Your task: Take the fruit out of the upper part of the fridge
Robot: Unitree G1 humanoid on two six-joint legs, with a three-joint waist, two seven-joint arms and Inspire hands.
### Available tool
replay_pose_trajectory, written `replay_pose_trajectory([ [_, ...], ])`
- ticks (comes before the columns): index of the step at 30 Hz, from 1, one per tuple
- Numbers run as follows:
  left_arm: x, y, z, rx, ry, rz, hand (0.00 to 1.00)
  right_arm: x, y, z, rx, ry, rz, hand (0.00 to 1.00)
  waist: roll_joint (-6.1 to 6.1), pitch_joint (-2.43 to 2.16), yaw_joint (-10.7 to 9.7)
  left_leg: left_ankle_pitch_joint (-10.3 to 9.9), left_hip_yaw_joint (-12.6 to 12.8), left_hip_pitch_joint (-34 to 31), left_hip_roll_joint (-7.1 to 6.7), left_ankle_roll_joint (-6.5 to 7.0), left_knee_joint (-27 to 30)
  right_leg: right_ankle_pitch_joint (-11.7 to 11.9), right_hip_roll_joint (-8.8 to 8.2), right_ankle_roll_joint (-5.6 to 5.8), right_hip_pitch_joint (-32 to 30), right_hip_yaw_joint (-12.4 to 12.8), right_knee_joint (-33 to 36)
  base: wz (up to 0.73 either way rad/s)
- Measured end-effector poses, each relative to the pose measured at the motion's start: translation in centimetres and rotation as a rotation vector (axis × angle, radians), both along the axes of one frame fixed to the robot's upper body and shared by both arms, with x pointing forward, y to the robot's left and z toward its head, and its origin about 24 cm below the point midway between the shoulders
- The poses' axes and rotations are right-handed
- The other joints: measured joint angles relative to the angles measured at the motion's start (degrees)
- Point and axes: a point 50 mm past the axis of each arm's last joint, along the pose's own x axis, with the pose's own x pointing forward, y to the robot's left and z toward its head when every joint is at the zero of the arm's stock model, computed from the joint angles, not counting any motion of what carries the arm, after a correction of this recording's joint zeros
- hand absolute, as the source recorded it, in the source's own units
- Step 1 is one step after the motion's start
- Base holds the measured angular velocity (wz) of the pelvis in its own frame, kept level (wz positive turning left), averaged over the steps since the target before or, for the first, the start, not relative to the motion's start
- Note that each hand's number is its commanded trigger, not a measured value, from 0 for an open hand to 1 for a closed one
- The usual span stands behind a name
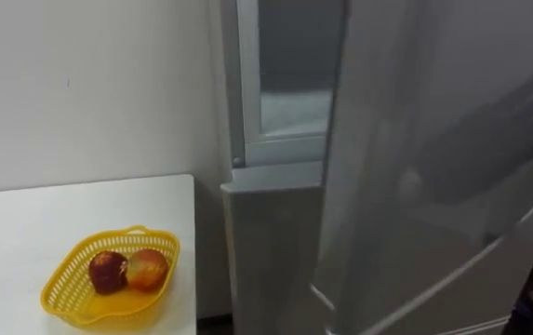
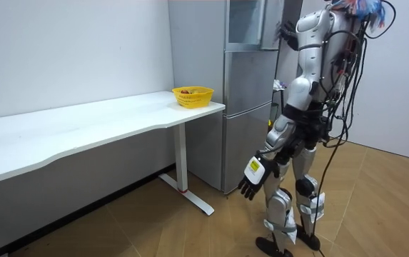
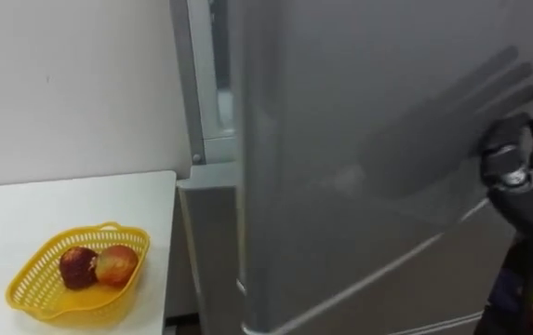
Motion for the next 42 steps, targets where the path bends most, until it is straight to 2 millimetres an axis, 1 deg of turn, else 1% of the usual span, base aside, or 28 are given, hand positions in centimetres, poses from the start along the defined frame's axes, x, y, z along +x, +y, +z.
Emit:
replay_pose_trajectory([
  [1, 0.1, 0.2, 0.0, 0.003, 0.006, -0.011, 0.00, 0.2, 0.3, -0.3, -0.018, 0.014, 0.025, 0.00, -0.44, -0.03, 0.4, -0.1, 0.3, 0.1, 0.08, -0.08, 0.0, 0.0, 0.04, -0.03, 0.0, 0.2, 0.1, -0.09],
  [3, 0.4, 0.4, 0.1, 0.000, 0.006, -0.020, 0.00, 0.4, 0.8, -0.8, -0.051, 0.037, 0.051, 0.00, -0.86, -0.05, 1.1, -0.1, 0.2, 0.2, 0.15, -0.14, 0.0, 0.3, 0.13, -0.03, 0.3, 0.2, 0.1, -0.04],
  [6, 0.5, 0.3, 0.1, -0.001, 0.011, -0.036, 0.00, 0.9, 2.3, -1.5, -0.123, 0.083, 0.127, 0.00, -0.98, -0.02, 2.1, -0.4, 0.1, 0.1, 0.31, -0.30, 0.1, 0.4, 0.28, -0.01, 0.4, -0.4, 0.1, 0.00],
  [7, 0.5, 0.3, 0.1, -0.002, 0.015, -0.036, 0.00, 1.2, 3.1, -2.1, -0.148, 0.113, 0.173, 0.00, -0.85, 0.11, 2.6, -0.5, 0.1, 0.0, 0.42, -0.35, 0.3, 0.4, 0.34, -0.05, 0.7, -0.7, 0.0, 0.04],
  [8, 0.5, 0.3, 0.0, -0.003, 0.017, -0.039, 0.00, 1.2, 3.5, -2.3, -0.157, 0.125, 0.190, 0.00, -0.86, 0.16, 2.7, -0.6, 0.0, 0.0, 0.47, -0.37, 0.5, 0.4, 0.35, -0.06, 0.8, -1.1, 0.0, 0.08],
  [10, 0.4, 0.0, -0.1, -0.016, 0.035, -0.056, 0.00, 1.3, 3.8, -2.5, -0.177, 0.133, 0.213, 0.00, -0.34, 0.48, 2.6, -1.1, -0.2, -0.4, 0.79, -0.45, 1.6, 0.5, 0.55, -0.15, 0.9, -1.5, 0.1, 0.00],
  [12, 0.1, -0.1, -0.1, -0.024, 0.048, -0.054, 0.00, 1.3, 4.0, -2.5, -0.187, 0.140, 0.234, 0.00, -0.18, 0.57, 2.5, -1.3, -0.5, -1.1, 0.99, -0.50, 2.1, 0.5, 0.68, -0.28, 0.9, -1.9, 0.1, 0.04],
  [15, 0.5, -0.1, -0.1, -0.026, 0.040, -0.058, 0.00, 1.4, 4.2, -2.7, -0.198, 0.155, 0.255, 0.00, -0.14, 0.57, 2.6, -1.3, -0.9, -1.1, 1.15, -0.58, 2.3, 0.6, 0.87, -0.43, 0.6, -2.2, 0.1, 0.05],
  [21, 0.6, -0.1, -0.1, -0.026, 0.037, -0.063, 0.00, 1.4, 4.5, -2.9, -0.278, 0.173, 0.249, 0.00, 0.01, 0.38, 2.6, -1.4, -1.1, -1.4, 1.13, -0.54, 3.3, 0.6, 0.87, -0.45, 0.6, -2.3, 0.0, 0.00],
  [22, 0.4, 0.0, -0.1, -0.028, 0.040, -0.061, 0.00, 1.4, 4.5, -2.9, -0.293, 0.175, 0.241, 0.00, 0.04, 0.36, 2.6, -1.4, -1.1, -1.3, 1.12, -0.54, 3.3, 0.6, 0.86, -0.46, 0.6, -2.3, -0.1, 0.00],
  [24, 0.8, -0.1, 0.0, -0.029, 0.029, -0.065, 0.00, 1.4, 4.4, -2.8, -0.312, 0.174, 0.228, 0.00, 0.12, 0.29, 2.4, -1.4, -0.9, -1.3, 1.10, -0.54, 3.2, 0.6, 0.86, -0.45, 0.6, -2.3, -0.1, 0.00],
  [27, 0.8, -0.1, 0.0, -0.033, 0.022, -0.067, 0.00, 1.4, 4.4, -2.8, -0.336, 0.179, 0.204, 0.00, 0.32, 0.24, 2.5, -1.4, -0.8, -0.9, 1.10, -0.54, 3.1, 0.6, 0.86, -0.45, 0.9, -2.1, -0.1, 0.00],
  [32, 0.6, -0.1, 0.0, -0.041, 0.025, -0.062, 0.00, 1.4, 3.8, -2.7, -0.310, 0.178, 0.143, 0.00, 0.58, 0.24, 2.4, -1.3, -1.0, -0.9, 1.06, -0.53, 3.0, 0.6, 0.83, -0.45, 1.0, -2.2, -0.1, 0.00],
  [35, 0.1, 0.0, 0.0, -0.038, 0.035, -0.056, 0.00, 1.3, 2.6, -2.3, -0.249, 0.170, 0.056, 0.00, 0.51, 0.26, 2.2, -1.3, -1.2, -0.8, 1.00, -0.53, 2.9, 0.6, 0.79, -0.45, 1.1, -2.6, -0.1, 0.04],
  [37, -0.7, -0.1, 0.0, -0.027, 0.046, -0.048, 0.00, 1.0, 1.5, -2.0, -0.189, 0.159, -0.024, 0.00, 0.49, 0.25, 2.0, -1.3, -1.3, -0.8, 0.96, -0.53, 2.9, 0.6, 0.78, -0.45, 1.3, -2.9, -0.2, 0.07],
  [38, -1.0, -0.2, 0.0, -0.023, 0.049, -0.045, 0.00, 0.9, 1.2, -1.9, -0.174, 0.155, -0.044, 0.00, 0.49, 0.26, 2.0, -1.3, -1.3, -0.8, 0.96, -0.54, 2.9, 0.7, 0.79, -0.44, 1.4, -2.9, -0.2, 0.00],
  [40, -1.5, -0.3, 0.0, -0.011, 0.057, -0.036, 0.00, 0.3, 0.0, -2.3, -0.113, 0.160, -0.117, 0.00, 0.52, 0.28, 1.6, -1.3, -1.3, -0.8, 0.97, -0.54, 2.9, 0.7, 0.78, -0.44, 1.5, -3.0, -0.1, 0.04],
  [41, -1.7, -0.4, 0.0, -0.010, 0.059, -0.034, 0.00, 0.1, -0.2, -2.5, -0.102, 0.169, -0.132, 0.00, 0.54, 0.29, 1.5, -1.3, -1.4, -0.8, 0.97, -0.54, 2.9, 0.7, 0.78, -0.44, 1.7, -3.1, -0.1, 0.03],
  [42, -2.0, -0.5, -0.1, -0.007, 0.065, -0.030, 0.00, -0.2, -0.6, -2.9, -0.068, 0.188, -0.158, 0.00, 0.64, 0.38, 1.1, -1.3, -1.4, -0.8, 0.96, -0.54, 2.9, 0.7, 0.78, -0.43, 1.9, -3.1, -0.1, 0.00],
])
